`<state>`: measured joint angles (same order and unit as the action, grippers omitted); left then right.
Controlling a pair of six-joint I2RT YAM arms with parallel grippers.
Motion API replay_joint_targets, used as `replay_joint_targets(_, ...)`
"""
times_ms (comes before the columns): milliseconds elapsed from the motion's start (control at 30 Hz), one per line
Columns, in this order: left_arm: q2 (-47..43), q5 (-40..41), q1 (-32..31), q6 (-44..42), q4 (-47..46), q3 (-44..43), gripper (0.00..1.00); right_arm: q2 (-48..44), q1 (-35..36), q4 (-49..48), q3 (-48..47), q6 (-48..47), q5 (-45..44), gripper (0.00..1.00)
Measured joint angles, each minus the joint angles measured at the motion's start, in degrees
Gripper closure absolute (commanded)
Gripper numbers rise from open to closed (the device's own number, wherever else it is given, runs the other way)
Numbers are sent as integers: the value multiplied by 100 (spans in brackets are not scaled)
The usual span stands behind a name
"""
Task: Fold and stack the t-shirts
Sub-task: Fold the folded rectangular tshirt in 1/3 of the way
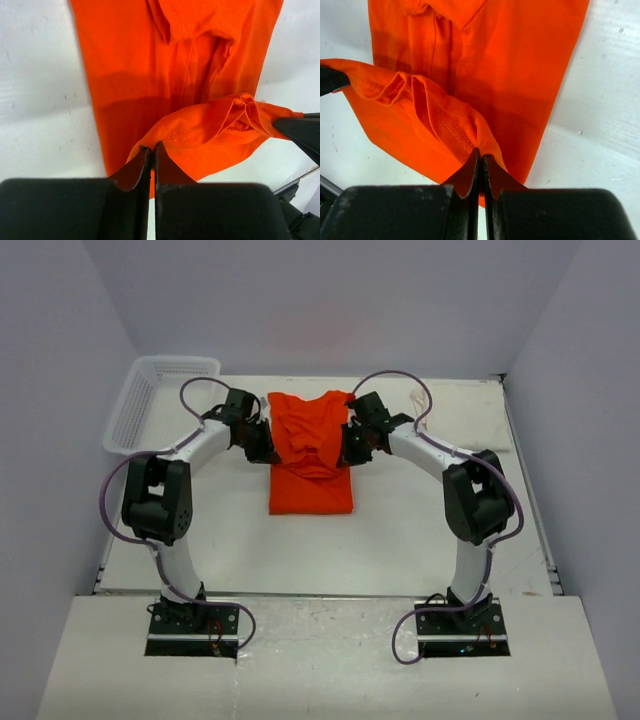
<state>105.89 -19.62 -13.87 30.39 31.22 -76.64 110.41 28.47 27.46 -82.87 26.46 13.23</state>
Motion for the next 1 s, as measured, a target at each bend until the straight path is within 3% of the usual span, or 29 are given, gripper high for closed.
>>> replay_joint_targets(233,734,81,15,4,125,-664,100,568,-205,236,-688,-195,243,100)
replay_joint_targets(300,876,157,15,7,170,-837,99,748,-245,260,-807,-278,286,84)
replay_joint_targets(400,1036,474,15,-4,240,-1117,83,986,-291,286,-979,-459,264,59)
replay_joint_targets(467,1106,844,15,-22,254,-1327,76,1163,-326,304,-1165,-588,205,50)
replay_joint_targets(500,1139,1062,17,-63,243,-1467,60,1303,-361,330,-1360,-634,127,47)
replay_joint_targets(600,1172,1615,31,-299,138,-1930,45,1615,-546,372,-2035,-752,42,42)
replay_joint_targets(667,1152,1821,28,-367,13,-2227,39,1648,-715,422,-2382,-817,-103,38)
replay_joint_targets(800,573,1808,-28,-315,-326,-1786,42,1058,-914,407,-2109,-870,-214,35)
replay_joint_targets(833,323,1759,-70,-245,-380,-1502,48,824,-914,426,-1906,-861,-179,54)
replay_joint_targets(867,15,1635,-131,-142,-507,-1117,88,584,-890,415,-1676,-870,-125,90)
replay_joint_targets(900,-273,1473,-208,-42,-638,-732,100,345,-848,422,-1449,-885,-24,100)
replay_joint_targets(1000,-920,560,-531,166,-1132,442,100,-205,-577,435,-859,-754,166,100)
